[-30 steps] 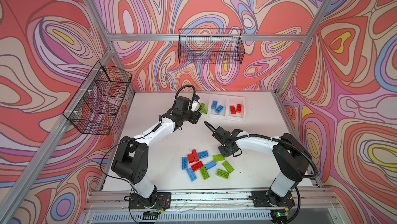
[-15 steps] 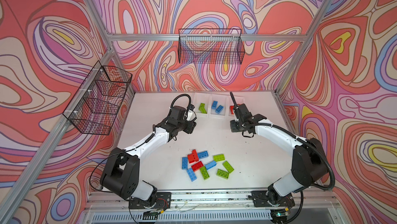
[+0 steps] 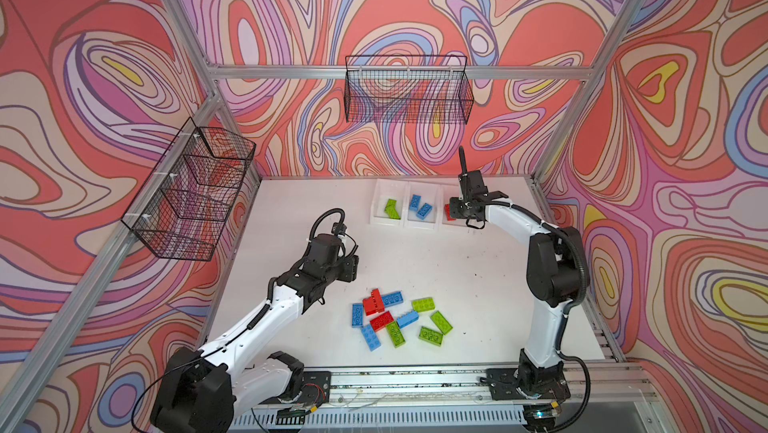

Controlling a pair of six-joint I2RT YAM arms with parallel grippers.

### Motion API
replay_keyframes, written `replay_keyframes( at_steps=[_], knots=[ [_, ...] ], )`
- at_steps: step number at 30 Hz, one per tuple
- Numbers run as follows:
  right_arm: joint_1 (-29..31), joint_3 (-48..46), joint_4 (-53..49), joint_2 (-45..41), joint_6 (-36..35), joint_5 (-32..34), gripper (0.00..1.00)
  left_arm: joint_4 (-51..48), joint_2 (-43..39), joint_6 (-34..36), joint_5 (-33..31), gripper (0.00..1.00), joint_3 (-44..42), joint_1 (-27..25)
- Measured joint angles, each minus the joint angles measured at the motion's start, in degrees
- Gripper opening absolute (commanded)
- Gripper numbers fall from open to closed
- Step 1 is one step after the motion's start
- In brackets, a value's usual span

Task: Sort the legos into containers by color
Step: 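Drop the red brick in the farthest bin while the left reaches the pile, then grasp a blue brick with the left gripper while the right withdraws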

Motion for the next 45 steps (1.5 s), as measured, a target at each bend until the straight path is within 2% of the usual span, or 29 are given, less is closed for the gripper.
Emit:
replay_keyframes(
  at_steps=[3,6,10,16,19,25,29,45],
  knots=[
    [-0.2,4.0,0.2,3.4,-0.3,0.0,0.39,-0.7,-2.9,-4.4,-0.2,0.66,-2.7,0.0],
    [-0.3,7.5,0.2,6.0,-0.7,0.0,0.53,-1.9,-4.3,-8.7,-0.2,0.65,-4.6,0.0],
    [-0.3,8.3,0.1,6.7,-1.0,-0.3,0.58,-3.0,-4.9,-13.1,0.3,0.65,-6.7,-0.2],
    [-1.0,8.4,0.2,6.6,-1.0,-0.5,0.58,-5.4,-5.2,-16.0,0.8,0.65,-6.9,-1.3],
    [-2.0,7.6,0.6,5.8,-1.0,-0.8,0.58,-7.0,-5.2,-17.5,0.9,0.65,-6.9,-3.5],
    [-3.5,3.0,1.5,-0.1,-1.0,-1.1,0.57,-8.7,-6.6,-21.2,0.8,0.65,-8.4,-7.9],
    [-3.6,1.0,1.9,-3.4,-1.6,-1.1,0.57,-10.6,-7.0,-22.7,1.2,0.64,-10.2,-9.1],
    [-3.7,-10.0,3.3,-9.7,-0.8,-1.0,0.56,-13.7,-6.6,-26.1,2.4,0.63,-11.1,-14.7]
  ],
)
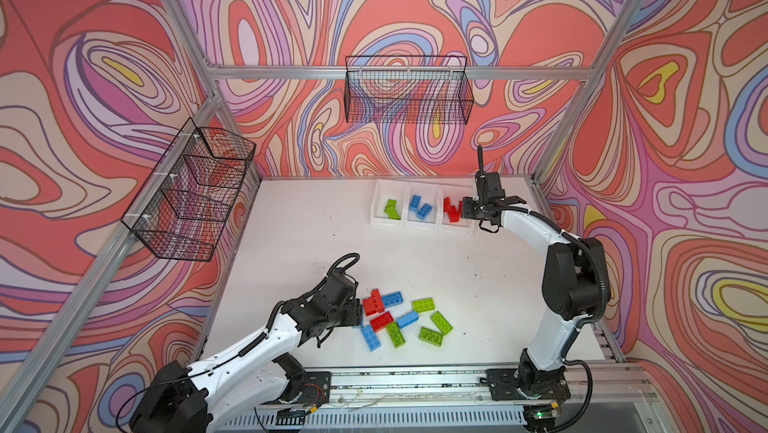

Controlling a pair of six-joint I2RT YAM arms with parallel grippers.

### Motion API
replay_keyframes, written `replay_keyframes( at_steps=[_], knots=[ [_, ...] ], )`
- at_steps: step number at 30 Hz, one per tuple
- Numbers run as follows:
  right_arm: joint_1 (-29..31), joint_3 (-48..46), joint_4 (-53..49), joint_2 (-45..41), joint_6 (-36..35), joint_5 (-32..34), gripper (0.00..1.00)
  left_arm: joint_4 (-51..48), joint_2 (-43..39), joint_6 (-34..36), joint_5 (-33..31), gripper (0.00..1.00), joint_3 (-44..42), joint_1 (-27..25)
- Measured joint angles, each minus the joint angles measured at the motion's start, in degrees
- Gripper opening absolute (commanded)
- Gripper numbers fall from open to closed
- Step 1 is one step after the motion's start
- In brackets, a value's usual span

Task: Sort the legos into containers by color
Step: 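Grasp a blue brick with the left gripper while the right withdraws, then carry the blue brick to the middle bin while the right reaches the pile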

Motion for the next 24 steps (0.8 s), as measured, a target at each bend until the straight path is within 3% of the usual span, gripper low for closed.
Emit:
replay_keyframes(
  at_steps=[8,17,24],
  knots=[
    [0.0,-2.4,0.4,-2.0,0.9,0.1,0.56,1.9,7.2,0.0,0.9,0.56,0.0,-1.5],
    [0.0,-6.7,1.4,-5.2,2.3,-0.7,0.55,2.8,11.6,1.0,0.5,0.31,1.9,-1.5],
    [1.3,-14.4,1.4,-10.6,4.3,-1.8,0.54,0.5,11.8,7.3,-2.4,0.27,9.7,-0.1]
  ],
)
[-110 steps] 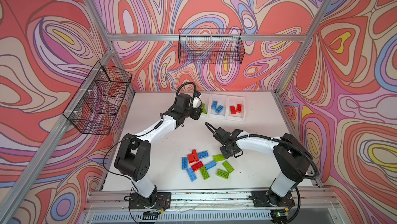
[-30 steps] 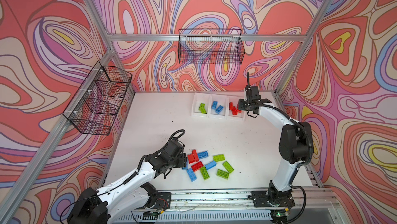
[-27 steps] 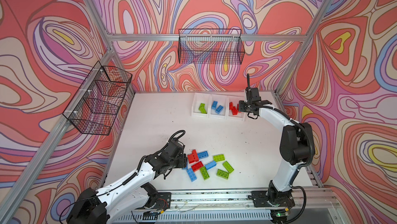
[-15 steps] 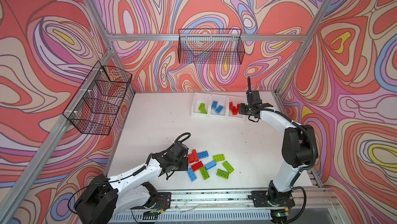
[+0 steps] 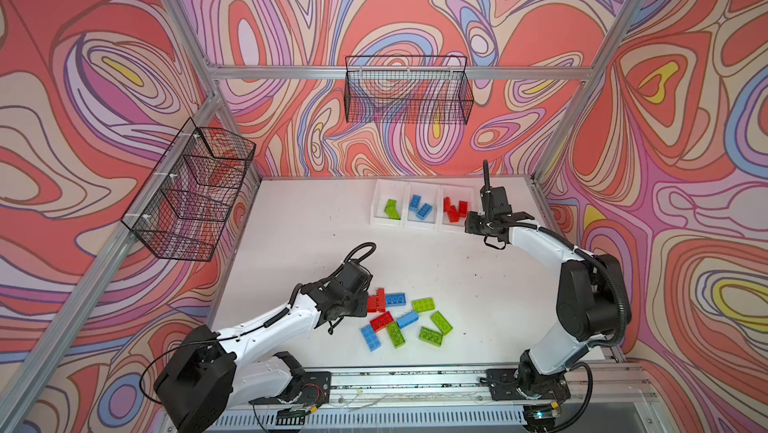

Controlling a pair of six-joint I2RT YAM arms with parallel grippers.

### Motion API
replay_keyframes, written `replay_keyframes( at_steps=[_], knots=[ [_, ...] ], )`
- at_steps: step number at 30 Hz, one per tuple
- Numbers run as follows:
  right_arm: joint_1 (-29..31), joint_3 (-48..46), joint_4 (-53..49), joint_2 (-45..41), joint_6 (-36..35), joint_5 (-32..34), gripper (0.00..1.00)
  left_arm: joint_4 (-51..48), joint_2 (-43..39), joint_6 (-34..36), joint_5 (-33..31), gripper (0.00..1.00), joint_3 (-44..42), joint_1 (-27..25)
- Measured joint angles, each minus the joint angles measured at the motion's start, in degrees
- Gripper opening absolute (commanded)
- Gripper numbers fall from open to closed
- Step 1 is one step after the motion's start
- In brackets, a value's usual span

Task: Sort the legos into containers by color
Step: 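Carry the blue brick to the middle bin while the right reaches the pile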

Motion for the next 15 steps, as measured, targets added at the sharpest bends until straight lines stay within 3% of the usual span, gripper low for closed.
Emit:
replay_keyframes(
  at_steps=[8,15],
  knots=[
    [9.1,-8.4,-2.1,-7.3,2.8,0.4,0.55,-2.6,1.8,13.2,0.1,0.26,14.8,10.6],
    [17.7,-13.7,-3.3,-11.8,3.9,-0.6,0.55,0.3,19.4,24.4,5.6,0.26,35.7,11.1]
  ],
)
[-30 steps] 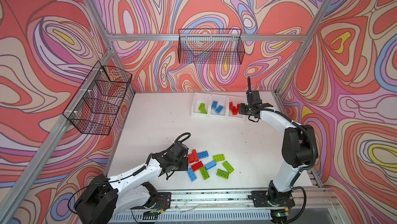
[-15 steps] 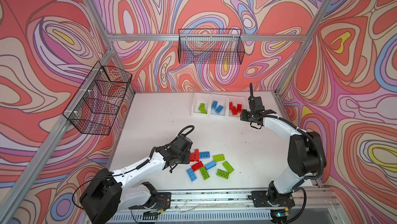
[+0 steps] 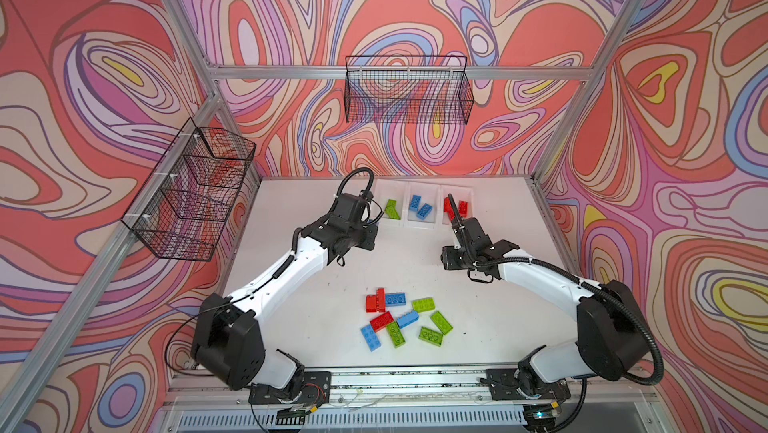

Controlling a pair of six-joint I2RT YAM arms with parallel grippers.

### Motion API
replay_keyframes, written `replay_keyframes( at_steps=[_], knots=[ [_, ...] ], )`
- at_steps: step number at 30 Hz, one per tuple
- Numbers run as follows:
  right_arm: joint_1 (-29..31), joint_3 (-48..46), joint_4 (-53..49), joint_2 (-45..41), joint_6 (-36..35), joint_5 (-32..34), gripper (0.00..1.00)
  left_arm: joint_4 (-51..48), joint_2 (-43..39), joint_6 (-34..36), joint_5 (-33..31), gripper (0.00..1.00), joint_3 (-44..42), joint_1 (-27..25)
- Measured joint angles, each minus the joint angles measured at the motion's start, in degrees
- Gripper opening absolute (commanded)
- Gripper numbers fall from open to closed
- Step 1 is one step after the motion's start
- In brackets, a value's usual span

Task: Sort the legos into containers by color
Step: 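Carry the blue brick to the middle bin while the right reaches the pile, then release the blue brick into the middle bin while the right approaches green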

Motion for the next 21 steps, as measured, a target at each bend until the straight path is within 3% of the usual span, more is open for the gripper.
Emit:
replay_keyframes(
  at_steps=[7,17,21],
  knots=[
    [3.7,-5.6,-2.2,-6.5,2.5,-2.2,0.56,3.3,19.5,4.4,7.0,0.28,18.7,0.0],
    [6.6,-14.1,-2.1,-13.2,10.8,-2.6,0.56,11.4,38.8,0.9,13.9,0.32,37.6,-0.1],
    [7.3,-14.2,-2.3,-13.1,11.7,-2.6,0.57,12.7,45.0,-0.6,15.8,0.39,44.1,-0.3]
  ],
)
